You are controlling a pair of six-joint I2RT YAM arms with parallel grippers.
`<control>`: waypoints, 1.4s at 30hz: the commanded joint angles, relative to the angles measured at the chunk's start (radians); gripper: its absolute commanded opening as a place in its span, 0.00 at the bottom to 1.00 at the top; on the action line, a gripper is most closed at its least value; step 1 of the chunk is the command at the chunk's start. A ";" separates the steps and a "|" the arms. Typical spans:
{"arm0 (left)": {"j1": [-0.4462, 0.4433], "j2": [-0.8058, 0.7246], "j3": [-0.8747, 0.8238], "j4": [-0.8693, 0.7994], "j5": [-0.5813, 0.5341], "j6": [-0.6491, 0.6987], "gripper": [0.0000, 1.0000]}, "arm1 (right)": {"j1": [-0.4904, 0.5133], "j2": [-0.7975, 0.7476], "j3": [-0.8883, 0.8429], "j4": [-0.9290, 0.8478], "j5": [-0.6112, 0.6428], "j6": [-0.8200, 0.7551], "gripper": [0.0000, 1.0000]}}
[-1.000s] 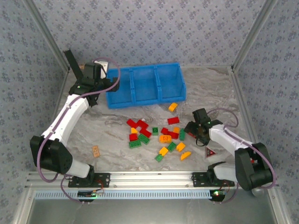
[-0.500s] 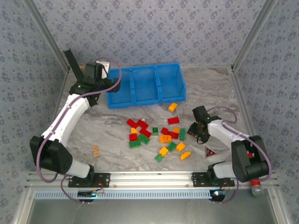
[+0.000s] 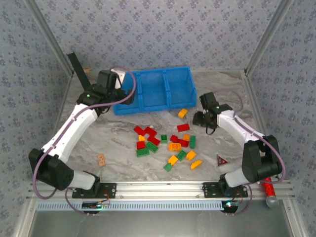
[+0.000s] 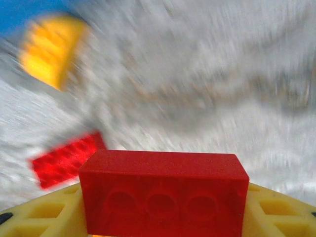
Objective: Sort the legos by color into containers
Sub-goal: Pick up the lego from the middle-right of the table, then place the lego in the container.
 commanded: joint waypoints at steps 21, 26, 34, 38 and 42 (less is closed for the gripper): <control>-0.238 -0.113 -0.380 -0.100 0.054 -0.516 0.95 | 0.058 0.709 0.836 0.037 0.007 -0.414 0.50; -0.268 -0.051 -0.405 -0.029 0.047 -0.552 0.95 | 0.063 0.793 0.912 0.003 0.016 -0.444 0.50; -0.302 0.098 -0.372 -0.014 0.034 -0.555 0.92 | 0.065 0.841 0.961 -0.021 0.006 -0.463 0.56; -0.310 0.151 -0.372 0.004 0.033 -0.568 0.91 | 0.065 0.846 0.980 -0.033 -0.001 -0.459 0.58; -0.314 0.197 -0.362 0.014 0.033 -0.574 0.90 | 0.065 0.850 0.996 -0.046 -0.019 -0.459 0.61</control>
